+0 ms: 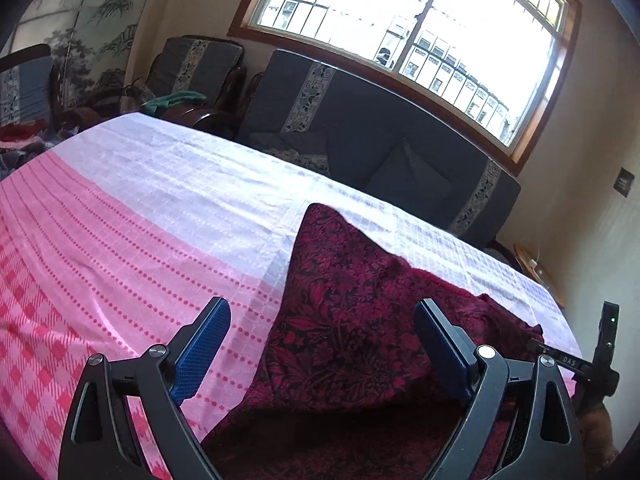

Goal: Fold small clothes

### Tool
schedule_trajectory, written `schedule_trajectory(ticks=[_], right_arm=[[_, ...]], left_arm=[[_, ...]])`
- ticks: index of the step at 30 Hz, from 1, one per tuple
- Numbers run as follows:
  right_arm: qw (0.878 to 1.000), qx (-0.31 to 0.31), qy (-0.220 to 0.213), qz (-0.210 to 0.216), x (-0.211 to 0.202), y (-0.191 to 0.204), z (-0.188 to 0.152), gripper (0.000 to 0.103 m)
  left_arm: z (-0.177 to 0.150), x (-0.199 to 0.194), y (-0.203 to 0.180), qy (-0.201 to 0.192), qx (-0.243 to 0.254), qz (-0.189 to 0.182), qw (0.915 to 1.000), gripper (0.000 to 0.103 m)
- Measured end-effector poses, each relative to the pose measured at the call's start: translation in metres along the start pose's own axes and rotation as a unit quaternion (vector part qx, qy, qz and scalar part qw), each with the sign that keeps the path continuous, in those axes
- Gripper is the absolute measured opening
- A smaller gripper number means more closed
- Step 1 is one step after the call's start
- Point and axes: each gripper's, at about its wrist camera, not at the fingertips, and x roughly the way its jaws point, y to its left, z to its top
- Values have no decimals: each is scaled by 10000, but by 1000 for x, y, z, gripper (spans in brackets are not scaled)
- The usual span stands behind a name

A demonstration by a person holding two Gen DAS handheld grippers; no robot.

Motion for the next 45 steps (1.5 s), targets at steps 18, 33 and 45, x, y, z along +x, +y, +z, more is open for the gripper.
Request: schedule_trajectory(ticks=[18,33,45], right_arm=[[9999,-87,-38,140,7,-12,-5,4],[9932,579,-742,684,-66,-27,-13,18],[9877,-157,-705,1384,-257,-23,-245,77]], left_arm=[[29,135,23,1006,-152,697,9924,83],[35,71,-6,806,420,488,9947,82],[-85,-162,1,1297,1747,-935,9716,83]])
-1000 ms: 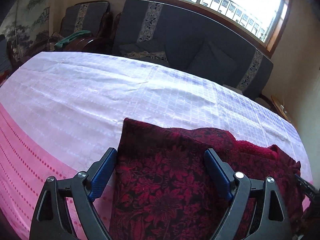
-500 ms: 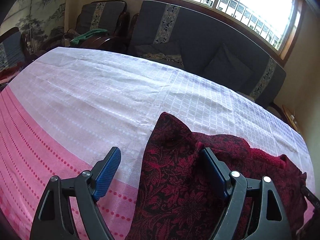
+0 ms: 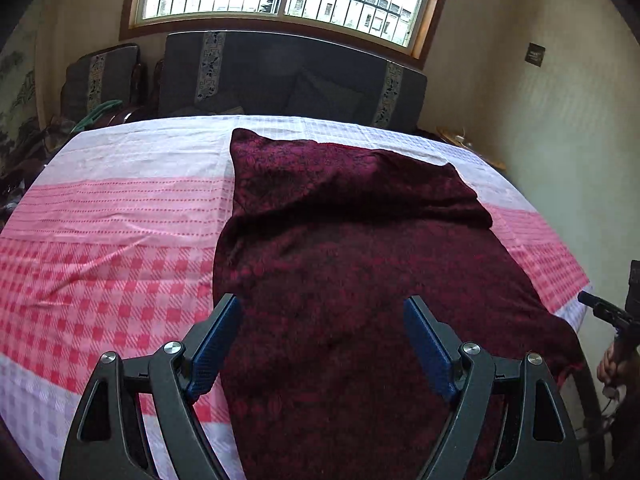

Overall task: Fold small clothes
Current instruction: 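Grasp the sweater hem with the right tool while the left tool grasps it too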

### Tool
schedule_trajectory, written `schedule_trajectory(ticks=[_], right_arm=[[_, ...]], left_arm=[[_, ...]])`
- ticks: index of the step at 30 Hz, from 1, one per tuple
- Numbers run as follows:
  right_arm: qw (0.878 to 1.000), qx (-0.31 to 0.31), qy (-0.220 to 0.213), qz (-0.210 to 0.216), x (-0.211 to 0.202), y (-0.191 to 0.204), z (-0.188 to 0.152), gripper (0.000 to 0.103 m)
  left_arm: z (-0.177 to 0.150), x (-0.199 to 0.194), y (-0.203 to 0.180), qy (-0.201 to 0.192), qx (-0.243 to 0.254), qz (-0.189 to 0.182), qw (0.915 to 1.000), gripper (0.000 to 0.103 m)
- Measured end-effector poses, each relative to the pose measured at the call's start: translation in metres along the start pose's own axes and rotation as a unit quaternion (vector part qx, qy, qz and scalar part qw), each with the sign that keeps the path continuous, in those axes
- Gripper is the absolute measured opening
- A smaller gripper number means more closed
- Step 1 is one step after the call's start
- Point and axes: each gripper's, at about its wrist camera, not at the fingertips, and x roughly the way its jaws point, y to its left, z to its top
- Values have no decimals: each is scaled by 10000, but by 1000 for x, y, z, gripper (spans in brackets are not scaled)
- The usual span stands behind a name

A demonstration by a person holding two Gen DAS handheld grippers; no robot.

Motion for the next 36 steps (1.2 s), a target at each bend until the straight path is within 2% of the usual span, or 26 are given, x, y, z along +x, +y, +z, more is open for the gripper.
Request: schedule_trajectory(ticks=[2,4,6,7,8,9,10,11,13,16,18,20,24,25,26,28,33,36], right_arm=[[9997,239,38,6,-13,-5,-30,77],[9985,554,15,-51,-18,-13,-54,76],[9956,939,-7,28,-17,-22,-71,71],[9937,1105,-48,160,-15,-25,-77,61],[9918,1245,-63,264,-12,-28,-81,46],[9897,1402,4,297,-5,-32,-84,38],[9868,1584,150,295,3,-33,-88,21],[9836,1761,148,353,5,-34,-92,14],[9776,2001,132,639,2,-30,-97,12],[9699,2093,-185,1227,-20,-14,-102,11],[9683,2258,-173,1058,-22,-25,-107,11],[9681,2364,105,827,-13,-37,-113,12],[9686,2314,94,908,-11,-35,-117,16],[9676,2297,11,1050,-13,-33,-116,22],[9688,2231,-52,1078,-15,-30,-114,37],[9711,2141,-112,1051,-18,-28,-113,55],[9676,2229,-141,1176,-8,-28,-105,55],[9675,2204,-83,1236,1,-23,-101,49]], left_arm=[[-29,-17,-2,11,0,-57,10000,83],[-53,-25,0,200,-68,-137,9997,83],[-73,-30,8,277,-314,-185,9990,83],[-81,-31,12,285,-501,-213,9981,83],[-90,-32,17,313,-703,-258,9967,83],[-96,-33,22,365,-894,-351,9947,83],[-100,-35,27,389,-1059,-461,9925,83],[-103,-38,30,370,-1181,-514,9910,83],[-108,-47,36,307,-1300,-518,9897,83],[-111,-66,43,51,-1406,-623,9881,83],[-114,-74,46,-5,-1351,-618,9889,83],[-116,-74,44,106,-1210,-594,9908,83],[-126,-72,44,144,-1173,-631,9910,83],[-127,-72,45,135,-1207,-689,9902,83],[-128,-69,46,152,-1254,-754,9891,83],[-130,-65,47,239,-1310,-851,9874,83],[-131,-61,40,344,-1147,-957,9882,83],[-133,-63,33,536,-1048,-1120,9867,83]])
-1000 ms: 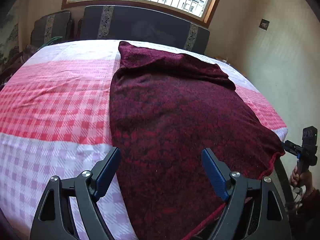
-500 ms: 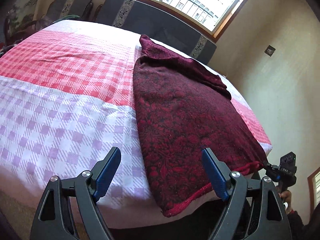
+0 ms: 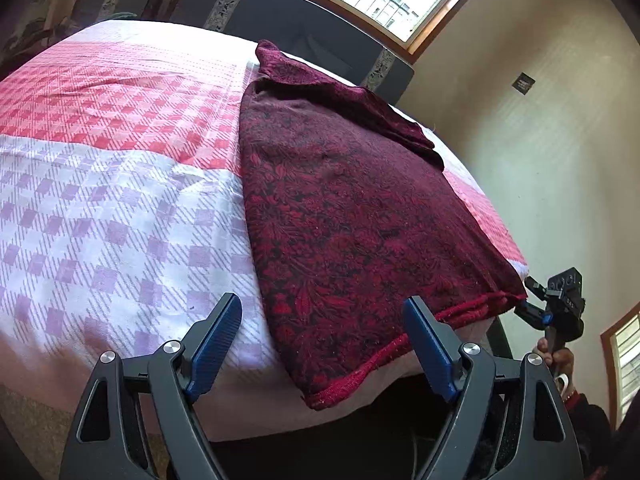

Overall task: Fold small clothes
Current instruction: 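Grasp the sweater hem with the right tool while the left tool grasps it too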

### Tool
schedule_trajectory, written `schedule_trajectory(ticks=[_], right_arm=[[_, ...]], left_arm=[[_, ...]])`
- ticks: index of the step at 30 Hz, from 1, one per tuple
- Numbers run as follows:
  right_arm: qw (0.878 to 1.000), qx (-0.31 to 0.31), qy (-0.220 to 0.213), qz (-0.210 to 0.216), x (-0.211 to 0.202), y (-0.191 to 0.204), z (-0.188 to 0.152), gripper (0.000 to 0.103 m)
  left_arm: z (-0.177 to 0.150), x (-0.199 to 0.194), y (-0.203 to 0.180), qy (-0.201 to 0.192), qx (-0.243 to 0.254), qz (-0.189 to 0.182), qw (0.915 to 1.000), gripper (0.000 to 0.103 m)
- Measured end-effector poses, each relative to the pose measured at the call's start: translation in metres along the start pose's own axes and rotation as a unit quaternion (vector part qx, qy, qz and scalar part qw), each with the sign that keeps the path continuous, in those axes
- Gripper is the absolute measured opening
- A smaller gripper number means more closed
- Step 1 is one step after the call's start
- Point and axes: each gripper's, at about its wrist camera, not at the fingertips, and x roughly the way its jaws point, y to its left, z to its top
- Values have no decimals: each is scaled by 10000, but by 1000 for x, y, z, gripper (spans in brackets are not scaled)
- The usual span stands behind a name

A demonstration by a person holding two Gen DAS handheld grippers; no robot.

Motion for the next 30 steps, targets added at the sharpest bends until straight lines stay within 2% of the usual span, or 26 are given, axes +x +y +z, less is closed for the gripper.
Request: schedule_trajectory(ticks=[3,5,8,10,13,18,21,25,30], right_arm=[[9998,-136,91,-106,8,6,-1,45],[9998,-124,125,-102,12,6,-2,37],[9998,2,140,-132,13,0,-2,26],[9999,53,128,-78,13,-2,-1,24],[9999,15,55,104,9,0,-2,24],[9999,-44,63,110,9,1,1,27],[9996,83,48,276,11,-3,1,33],[9995,186,106,221,16,-6,0,40],[9991,365,129,170,18,-14,-3,37]], left_arm=[[-6,-1,-6,102,76,-100,9999,83],[-8,0,-7,74,67,-122,9999,83],[-5,1,-1,75,-203,-401,9990,83],[-3,1,3,99,-431,-588,9973,83],[-4,2,3,196,-569,-849,9946,82],[-6,4,4,301,-704,-1198,9898,82],[-3,7,6,302,-861,-1336,9868,82],[3,11,5,214,-1063,-1269,9860,83],[2,11,-7,180,-778,-892,9928,81]])
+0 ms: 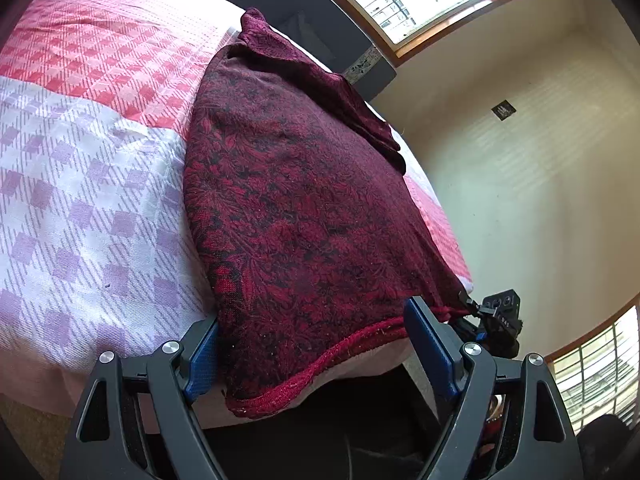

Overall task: Fold small clothes
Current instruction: 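Grasp the sweater hem with the right tool while the left tool grasps it too, then lift the hem with both tools and fold it toward the collar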

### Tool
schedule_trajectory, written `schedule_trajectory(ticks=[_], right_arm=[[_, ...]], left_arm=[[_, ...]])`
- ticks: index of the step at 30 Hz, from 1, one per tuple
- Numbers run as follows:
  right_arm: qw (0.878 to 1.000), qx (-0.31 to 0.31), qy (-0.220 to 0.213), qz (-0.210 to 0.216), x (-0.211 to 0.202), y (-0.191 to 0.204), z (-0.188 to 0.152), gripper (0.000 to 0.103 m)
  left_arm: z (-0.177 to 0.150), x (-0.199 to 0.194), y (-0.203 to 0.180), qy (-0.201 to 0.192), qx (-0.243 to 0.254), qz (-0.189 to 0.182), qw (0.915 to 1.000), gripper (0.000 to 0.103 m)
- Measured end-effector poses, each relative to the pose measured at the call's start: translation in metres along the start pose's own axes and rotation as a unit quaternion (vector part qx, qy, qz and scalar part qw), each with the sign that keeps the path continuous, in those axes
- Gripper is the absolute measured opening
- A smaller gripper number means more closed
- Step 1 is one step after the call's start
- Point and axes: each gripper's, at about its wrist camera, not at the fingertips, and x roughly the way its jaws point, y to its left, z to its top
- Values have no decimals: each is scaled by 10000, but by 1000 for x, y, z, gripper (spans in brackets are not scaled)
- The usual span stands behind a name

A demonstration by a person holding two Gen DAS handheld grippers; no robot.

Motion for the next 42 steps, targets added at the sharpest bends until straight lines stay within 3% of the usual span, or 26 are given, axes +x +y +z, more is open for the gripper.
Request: schedule_trajectory(ticks=[1,2,3,5,7,11,14,19,22,24,25,26,27,28,30,33,35,36,37,38,39,42], right_arm=[[9999,-51,12,-109,0,1,0,27],[9997,-55,48,-232,1,1,-1,12],[9996,20,79,-272,1,-2,-1,11],[9997,175,58,-189,-3,-4,-4,11],[9995,278,-22,132,-11,-2,-5,10],[9967,386,-230,673,-29,9,2,10],[9993,72,-110,356,-28,17,7,10],[9996,233,93,98,-20,4,1,10],[9992,310,116,227,-20,-4,-3,10],[9989,298,55,371,-25,-5,-3,13],[9987,304,-2,404,-28,-5,-2,18],[9984,326,-57,460,-33,-5,0,34],[9980,346,-114,518,-37,-6,2,46],[9978,350,-166,538,-41,-6,4,69],[9978,400,-138,502,-41,-8,7,72],[9981,384,-36,484,-36,-7,4,65],[9987,363,119,338,-29,-6,0,32],[9985,391,206,331,-24,-7,-3,26],[9986,374,261,261,-19,-6,-4,17],[9989,331,289,158,-16,-5,-6,13],[9990,337,261,146,-17,-5,-6,12],[9976,440,-85,531,-38,-1,-2,10]], left_arm=[[0,1,0,-3,-7,148,9999,57],[0,6,2,129,-64,323,9994,5],[0,10,10,252,-262,491,9981,8],[0,5,20,120,-634,280,9975,8],[2,-6,15,-91,-489,328,9982,8],[10,-32,1,-661,-253,-211,9973,8],[15,-28,-2,-603,166,311,9976,8],[-1,-15,12,-305,143,525,9981,8],[-9,-9,13,-234,256,610,9975,10],[-10,-11,14,-295,250,620,9973,19],[-8,-14,16,-338,168,590,9975,28],[-7,-15,19,-396,111,583,9975,39],[-5,-17,21,-444,71,538,9975,43],[-3,-17,23,-432,12,480,9979,47],[1,-17,24,-374,-106,386,9985,51],[4,-12,22,-333,-108,352,9988,54],[5,-8,17,-310,15,422,9986,54],[5,-6,15,-296,65,460,9985,54],[5,-5,13,-248,116,505,9983,46],[5,-2,11,-126,154,588,9981,5],[4,1,12,-40,159,713,9973,8],[4,-12,6,-301,152,622,9975,8]])
